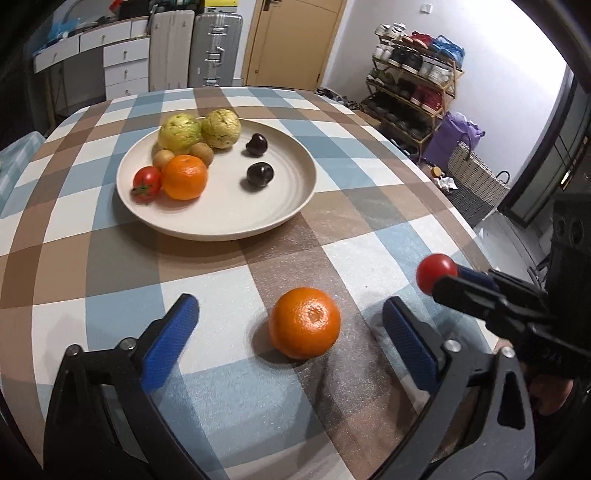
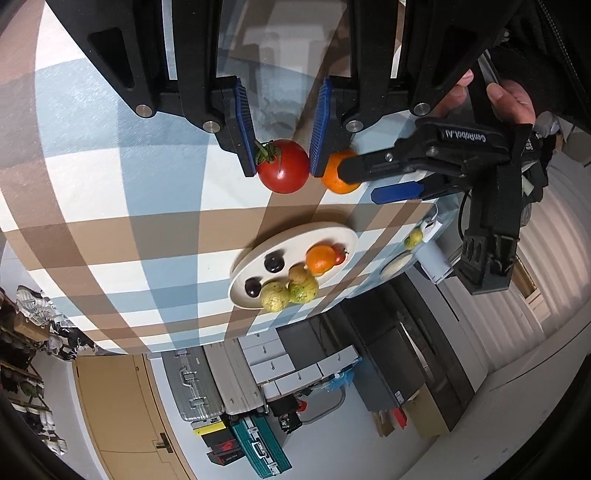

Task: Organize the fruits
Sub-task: 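Grasp the red tomato with the right gripper while the left gripper grasps the orange, then carry the orange and tomato onto the plate and open both grippers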

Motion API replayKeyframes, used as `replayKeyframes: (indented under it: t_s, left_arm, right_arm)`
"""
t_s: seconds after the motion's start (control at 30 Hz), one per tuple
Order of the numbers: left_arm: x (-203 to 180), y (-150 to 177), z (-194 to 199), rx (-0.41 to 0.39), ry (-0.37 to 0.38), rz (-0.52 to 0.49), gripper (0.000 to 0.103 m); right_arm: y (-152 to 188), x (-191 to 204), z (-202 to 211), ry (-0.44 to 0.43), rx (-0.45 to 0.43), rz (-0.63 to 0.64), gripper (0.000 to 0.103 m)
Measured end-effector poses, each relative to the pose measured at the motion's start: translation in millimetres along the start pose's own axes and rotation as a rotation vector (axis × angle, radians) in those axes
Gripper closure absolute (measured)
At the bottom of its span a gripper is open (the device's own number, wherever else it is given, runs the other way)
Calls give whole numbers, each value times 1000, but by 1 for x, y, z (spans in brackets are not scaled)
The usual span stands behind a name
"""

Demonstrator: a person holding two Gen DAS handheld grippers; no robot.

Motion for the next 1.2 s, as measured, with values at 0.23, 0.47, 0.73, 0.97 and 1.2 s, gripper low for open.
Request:
replayKeyframes:
  t_s: [0.23, 0.47, 0.73, 0.97, 1.2]
  left_arm:
    - [-5, 5, -8, 41, 79, -22, 65]
    - [-1, 0, -6, 28, 138, -2, 66]
    - [6, -25, 7, -12, 168, 19, 66]
    - [18, -69, 14, -70, 163, 19, 66]
    - [40, -119, 4, -99, 110, 24, 66]
  right_arm:
    - [-8, -5, -3, -8, 7, -6, 74]
    - [-17, -3, -11, -20, 13, 0, 73]
    - [-35, -7, -21, -18, 21, -10, 74]
    - [-63, -11, -29, -32, 2, -21, 74]
    - [-101, -10, -46, -49, -23, -8, 74]
Point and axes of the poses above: each gripper's, at about its wrist camera, not at the fingertips, and z roughly against the way its jaws point, x to its left, y to its underside, the point moved 3 cm from there along -z, roughly the way its jaws point, and after that the axes turned 2 degrees about -z, right-handed, at the moved point
